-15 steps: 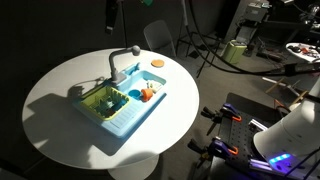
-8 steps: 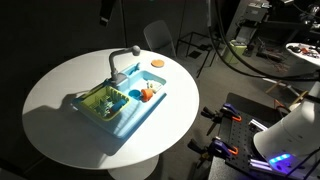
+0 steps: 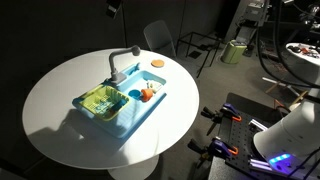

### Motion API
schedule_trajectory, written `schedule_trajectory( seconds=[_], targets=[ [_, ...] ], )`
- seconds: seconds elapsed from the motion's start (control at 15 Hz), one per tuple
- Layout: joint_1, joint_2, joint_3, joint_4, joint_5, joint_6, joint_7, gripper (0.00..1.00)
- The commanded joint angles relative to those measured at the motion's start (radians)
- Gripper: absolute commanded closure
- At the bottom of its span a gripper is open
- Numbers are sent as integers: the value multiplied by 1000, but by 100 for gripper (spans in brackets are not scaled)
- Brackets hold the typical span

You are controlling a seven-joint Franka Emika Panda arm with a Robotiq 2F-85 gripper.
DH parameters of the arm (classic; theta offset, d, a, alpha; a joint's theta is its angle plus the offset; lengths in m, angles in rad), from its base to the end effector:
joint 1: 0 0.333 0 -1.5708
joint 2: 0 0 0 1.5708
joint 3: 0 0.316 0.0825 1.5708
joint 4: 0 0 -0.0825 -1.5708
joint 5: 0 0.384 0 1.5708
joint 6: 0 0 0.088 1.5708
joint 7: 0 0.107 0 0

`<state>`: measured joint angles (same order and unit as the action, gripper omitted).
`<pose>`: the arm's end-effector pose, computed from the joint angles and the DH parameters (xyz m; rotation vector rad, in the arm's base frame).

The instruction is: Move the toy brush to the right slot on the toy sink

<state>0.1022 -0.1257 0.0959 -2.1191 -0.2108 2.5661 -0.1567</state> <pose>0.5463 0.1150 0.5317 2.7708 0.7090 0.8432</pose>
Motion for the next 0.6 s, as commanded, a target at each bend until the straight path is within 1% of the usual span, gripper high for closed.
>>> schedule_trajectory(
  seconds=[0.0, 0.13, 0.27, 0.33, 0.53],
  targets=[
    [-18, -132, 29, -122, -58, 6, 168, 0],
    [-34, -186, 50, -164, -86, -11, 271, 0],
    [-37, -233, 61, -194, -66, -48, 324, 0],
    [-30, -252, 60, -206, -38, -75, 328, 0],
    [9, -289, 34, -214, 86, -187, 281, 0]
  ],
)
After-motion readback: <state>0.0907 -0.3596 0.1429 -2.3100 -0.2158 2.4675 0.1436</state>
